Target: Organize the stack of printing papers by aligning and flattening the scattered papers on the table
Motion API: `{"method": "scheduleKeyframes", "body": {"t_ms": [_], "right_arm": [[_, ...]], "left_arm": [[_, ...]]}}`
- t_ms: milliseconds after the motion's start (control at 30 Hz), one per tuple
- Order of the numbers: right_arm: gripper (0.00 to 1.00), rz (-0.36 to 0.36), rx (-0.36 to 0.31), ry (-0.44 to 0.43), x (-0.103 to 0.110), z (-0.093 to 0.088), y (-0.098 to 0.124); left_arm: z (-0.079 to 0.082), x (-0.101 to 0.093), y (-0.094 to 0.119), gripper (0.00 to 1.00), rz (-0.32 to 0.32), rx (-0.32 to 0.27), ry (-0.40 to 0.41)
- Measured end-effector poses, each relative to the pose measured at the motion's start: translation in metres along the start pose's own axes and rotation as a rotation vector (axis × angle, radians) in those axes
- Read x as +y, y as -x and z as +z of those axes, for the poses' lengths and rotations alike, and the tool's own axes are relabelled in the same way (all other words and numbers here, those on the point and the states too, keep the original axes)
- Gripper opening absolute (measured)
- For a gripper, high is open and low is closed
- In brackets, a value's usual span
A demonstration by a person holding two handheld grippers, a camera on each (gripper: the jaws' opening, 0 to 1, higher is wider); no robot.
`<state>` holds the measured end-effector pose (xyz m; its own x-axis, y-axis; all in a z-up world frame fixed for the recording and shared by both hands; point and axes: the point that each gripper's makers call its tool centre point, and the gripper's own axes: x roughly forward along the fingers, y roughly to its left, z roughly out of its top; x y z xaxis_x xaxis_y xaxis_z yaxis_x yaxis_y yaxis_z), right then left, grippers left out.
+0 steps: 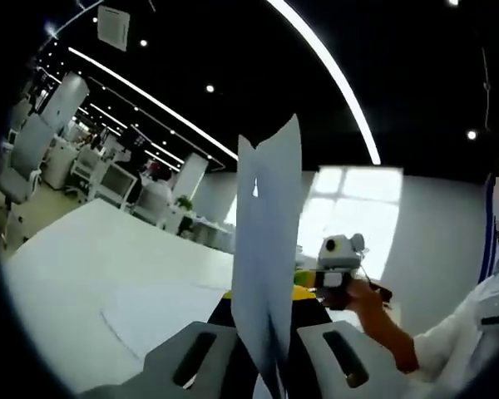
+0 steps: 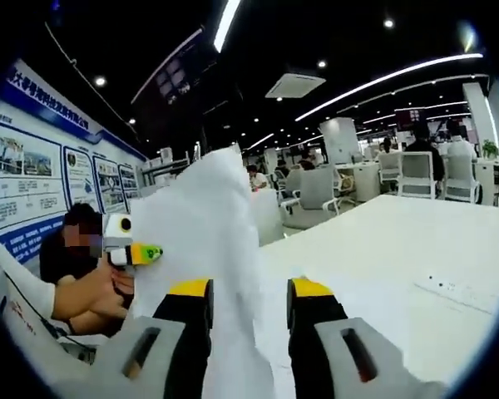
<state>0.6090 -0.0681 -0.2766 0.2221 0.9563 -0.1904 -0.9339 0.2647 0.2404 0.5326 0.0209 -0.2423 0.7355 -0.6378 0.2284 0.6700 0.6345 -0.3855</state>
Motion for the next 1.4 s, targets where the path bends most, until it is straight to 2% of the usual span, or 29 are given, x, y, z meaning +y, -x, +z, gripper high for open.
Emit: {"method": "scheduleKeyframes", "body": {"t_ms": [33, 67, 100, 200, 233, 267, 300, 367, 433, 500, 533, 633, 667, 767, 933, 1033, 1133, 1233, 1333, 1400], "right_arm": [[0.07, 0.026, 0.01, -0.004, 0.004, -0.002, 0.0], [0.04, 0.028, 0.004, -0.01, 0.003, -0.001, 0.001], [0.04, 0.03, 0.003, -0.014, 0.004, 0.0, 0.002], [0.03, 0.036, 0.001, -0.013, 0.004, 0.002, 0.005], [0.0, 0.033, 0.002, -0.015, 0.003, 0.002, 0.007], [0.0, 0.008, 0.005, -0.006, -0.004, 0.002, 0.01], [0.0, 0.007, -0.003, -0.043, -0.007, 0.003, 0.013], [0.0, 0.009, -0.002, -0.039, -0.007, 0.003, 0.017], [0.0, -0.118, 0.029, 0.064, -0.03, 0.001, 0.025], [0.0, -0.044, 0.019, 0.074, -0.015, -0.001, 0.027], [0.0, -0.008, -0.028, 0.062, -0.01, 0.006, 0.028], [0.24, 0.076, -0.14, 0.008, 0.003, 0.024, 0.034], [0.27, 0.108, -0.146, -0.001, 0.008, 0.025, 0.036], [0.29, 0.114, -0.158, 0.012, 0.006, 0.026, 0.039], [0.31, 0.144, -0.171, -0.004, 0.009, 0.025, 0.037], [0.31, 0.218, -0.196, -0.014, 0.022, 0.029, 0.035], [0.3, 0.259, -0.206, -0.026, 0.029, 0.031, 0.034], [0.3, 0.312, -0.239, -0.022, 0.038, 0.036, 0.037], [0.27, 0.349, -0.27, -0.017, 0.045, 0.041, 0.042], [0.21, 0.417, -0.282, 0.001, 0.057, 0.044, 0.048]], "left_arm": [[0.0, -0.001, 0.0, 0.06, -0.003, 0.006, 0.002], [0.0, 0.0, -0.001, 0.06, 0.001, 0.01, -0.006], [0.0, 0.002, 0.0, 0.06, 0.016, 0.016, -0.026], [-0.001, 0.002, 0.0, 0.06, 0.015, 0.025, -0.019], [0.0, 0.002, 0.0, 0.06, 0.015, 0.027, -0.018], [0.0, 0.002, 0.0, 0.06, 0.018, 0.033, -0.026], [0.0, 0.003, 0.0, 0.06, 0.028, 0.042, -0.037], [0.0, 0.002, -0.001, 0.06, 0.022, 0.044, -0.038], [0.002, 0.001, -0.002, 0.06, 0.019, 0.042, -0.036], [0.003, 0.001, -0.002, 0.06, 0.018, 0.048, -0.036], [0.003, 0.001, -0.003, 0.06, 0.017, 0.057, -0.037], [0.004, -0.001, -0.006, 0.06, 0.01, 0.077, -0.052], [0.006, -0.003, -0.007, 0.06, 0.002, 0.083, -0.057], [0.01, -0.012, -0.011, 0.06, -0.034, 0.102, -0.069], [0.018, -0.031, -0.02, 0.06, -0.113, 0.151, -0.094], [0.027, -0.045, -0.027, 0.06, -0.167, 0.156, -0.101], [0.036, -0.056, -0.032, 0.06, -0.217, 0.159, -0.116], [0.044, -0.072, -0.036, 0.06, -0.298, 0.164, -0.103], [0.046, -0.076, -0.04, 0.06, -0.325, 0.176, -0.091], [0.045, -0.078, -0.041, 0.06, -0.337, 0.182, -0.078]]}}
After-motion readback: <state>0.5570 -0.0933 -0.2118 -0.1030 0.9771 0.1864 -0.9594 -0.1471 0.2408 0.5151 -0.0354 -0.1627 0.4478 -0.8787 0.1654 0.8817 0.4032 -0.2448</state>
